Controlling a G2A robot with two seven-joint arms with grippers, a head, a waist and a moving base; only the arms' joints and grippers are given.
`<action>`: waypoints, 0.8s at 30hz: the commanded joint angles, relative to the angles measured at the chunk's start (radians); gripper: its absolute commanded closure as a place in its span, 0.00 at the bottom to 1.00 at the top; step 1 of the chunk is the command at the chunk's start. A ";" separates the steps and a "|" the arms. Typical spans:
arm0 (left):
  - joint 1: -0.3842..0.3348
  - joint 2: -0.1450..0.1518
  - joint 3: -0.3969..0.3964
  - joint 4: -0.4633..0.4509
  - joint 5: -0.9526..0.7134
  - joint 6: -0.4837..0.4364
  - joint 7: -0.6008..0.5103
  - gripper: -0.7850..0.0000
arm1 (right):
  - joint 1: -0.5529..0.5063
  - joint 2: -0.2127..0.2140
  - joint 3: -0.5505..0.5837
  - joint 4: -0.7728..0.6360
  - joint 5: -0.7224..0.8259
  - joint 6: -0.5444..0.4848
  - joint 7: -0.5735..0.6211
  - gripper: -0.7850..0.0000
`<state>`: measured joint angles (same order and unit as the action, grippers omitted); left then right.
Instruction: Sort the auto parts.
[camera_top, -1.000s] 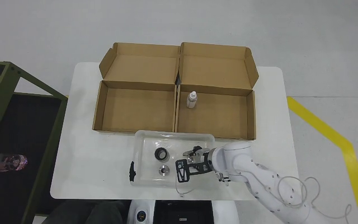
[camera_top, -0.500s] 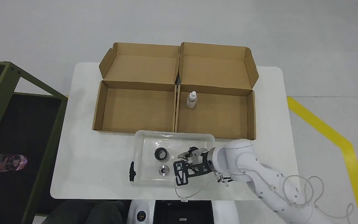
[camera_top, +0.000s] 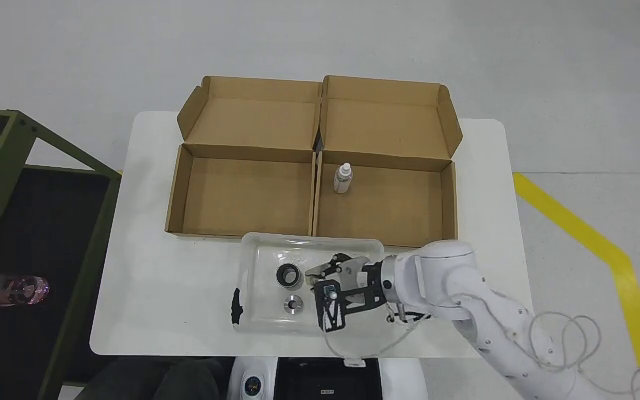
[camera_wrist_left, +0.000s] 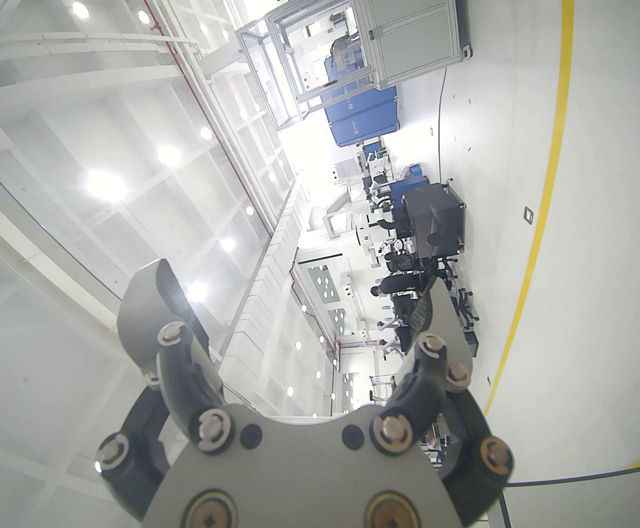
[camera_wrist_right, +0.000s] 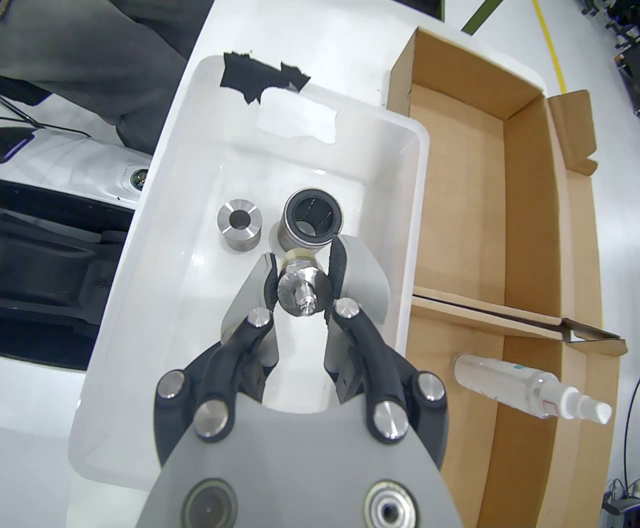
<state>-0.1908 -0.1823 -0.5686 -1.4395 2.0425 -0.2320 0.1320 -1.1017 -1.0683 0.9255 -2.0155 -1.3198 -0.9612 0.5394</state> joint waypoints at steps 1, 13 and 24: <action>0.000 0.000 0.000 0.000 0.000 0.000 0.000 0.00 | -0.001 0.002 0.017 -0.007 -0.001 0.005 -0.028 1.00; 0.000 0.000 0.000 0.000 0.000 0.000 0.000 0.00 | 0.015 0.014 0.106 -0.013 0.009 0.023 -0.133 1.00; 0.000 0.000 0.000 0.000 0.000 0.000 0.000 0.00 | 0.032 0.026 0.209 0.078 0.059 0.059 -0.167 1.00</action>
<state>-0.1908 -0.1823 -0.5686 -1.4395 2.0425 -0.2320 0.1320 -1.0708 -1.0440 1.1241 -1.9484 -1.2629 -0.9060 0.3723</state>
